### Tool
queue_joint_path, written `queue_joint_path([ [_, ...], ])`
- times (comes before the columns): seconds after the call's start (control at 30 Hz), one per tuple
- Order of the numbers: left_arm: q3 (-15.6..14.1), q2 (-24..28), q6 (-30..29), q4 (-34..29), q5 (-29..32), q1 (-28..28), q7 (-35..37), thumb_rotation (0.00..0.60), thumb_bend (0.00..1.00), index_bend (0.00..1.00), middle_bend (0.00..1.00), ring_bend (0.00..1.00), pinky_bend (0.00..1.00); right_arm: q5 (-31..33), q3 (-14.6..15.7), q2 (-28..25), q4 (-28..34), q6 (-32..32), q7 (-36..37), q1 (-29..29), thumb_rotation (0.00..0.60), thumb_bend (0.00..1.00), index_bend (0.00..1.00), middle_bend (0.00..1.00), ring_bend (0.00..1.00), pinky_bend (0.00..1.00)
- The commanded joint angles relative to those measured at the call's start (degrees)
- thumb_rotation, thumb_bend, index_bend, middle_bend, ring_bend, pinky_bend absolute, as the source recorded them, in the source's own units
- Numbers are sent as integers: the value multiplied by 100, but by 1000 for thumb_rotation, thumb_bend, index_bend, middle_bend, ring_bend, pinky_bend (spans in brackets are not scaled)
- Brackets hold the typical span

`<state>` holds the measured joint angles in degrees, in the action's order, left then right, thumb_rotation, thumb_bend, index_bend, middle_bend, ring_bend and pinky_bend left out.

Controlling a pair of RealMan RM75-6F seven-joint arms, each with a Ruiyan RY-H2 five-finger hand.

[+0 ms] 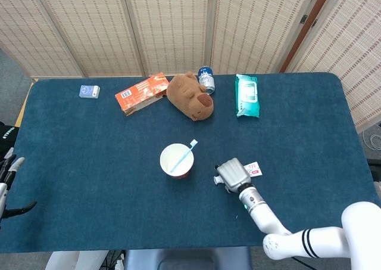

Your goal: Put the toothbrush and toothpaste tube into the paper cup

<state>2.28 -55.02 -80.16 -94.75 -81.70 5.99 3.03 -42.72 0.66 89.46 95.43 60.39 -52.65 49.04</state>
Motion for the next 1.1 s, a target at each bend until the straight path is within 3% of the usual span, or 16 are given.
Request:
queue_joint_path([
  [0.03,-2,-3,3,10,1,-2,6,600,0,0,0,0,0,4,-5,26,-34,-1,4,3,600,177,424,1000,1000,1000],
  [0.7,3,-6,2,13,1,-5,6,600,0,0,0,0,0,-49,13,86,-137,56,15,-44,600,361,606,1000,1000,1000],
  [1.1,5,2,6,-36,-27,13,-64,600,0,0,0,0,0,-385,-99,-424,692,283,646,-321,600,363,638,1000,1000,1000],
])
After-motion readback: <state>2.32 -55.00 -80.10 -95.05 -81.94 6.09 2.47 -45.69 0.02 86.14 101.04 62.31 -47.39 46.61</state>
